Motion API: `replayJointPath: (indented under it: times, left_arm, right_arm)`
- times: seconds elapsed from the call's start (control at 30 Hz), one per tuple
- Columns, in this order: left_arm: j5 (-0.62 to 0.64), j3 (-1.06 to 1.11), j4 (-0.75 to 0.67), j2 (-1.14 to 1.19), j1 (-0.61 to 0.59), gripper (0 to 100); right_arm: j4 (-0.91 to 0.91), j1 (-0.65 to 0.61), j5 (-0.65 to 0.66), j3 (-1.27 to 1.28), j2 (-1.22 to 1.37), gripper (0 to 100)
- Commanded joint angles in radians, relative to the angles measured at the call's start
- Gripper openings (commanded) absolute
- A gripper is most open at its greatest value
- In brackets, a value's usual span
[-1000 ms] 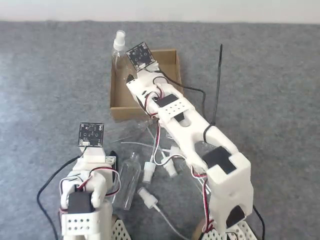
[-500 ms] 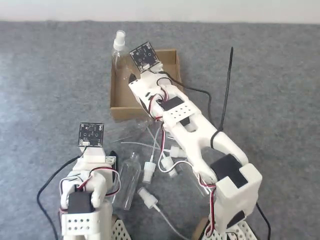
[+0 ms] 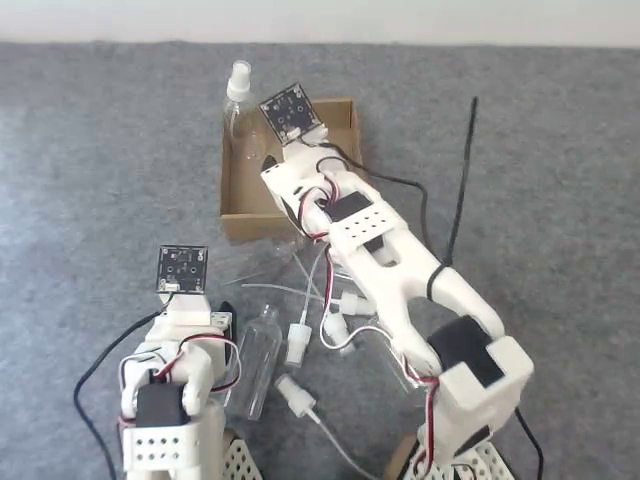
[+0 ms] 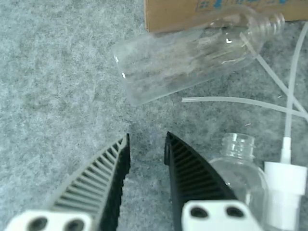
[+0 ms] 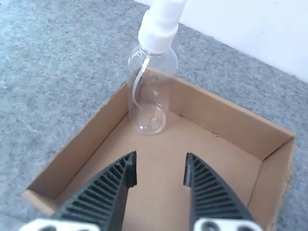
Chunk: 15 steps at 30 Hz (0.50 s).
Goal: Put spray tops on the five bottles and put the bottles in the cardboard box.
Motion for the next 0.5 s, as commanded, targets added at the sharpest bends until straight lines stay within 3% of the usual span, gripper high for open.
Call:
replayJointPath:
  times: [0.0,0.47]
  left_arm:
    - [-0.003,-0.012,0.005,-0.012,-0.002,11]
    - [-0.003,-0.012,0.005,-0.012,-0.002,11]
  right_arm:
    - [0.062,0.015,-0.002,-0.014,-0.117,12.7]
    - [0.114,0.018,-0.005,-0.011,-0.142,12.7]
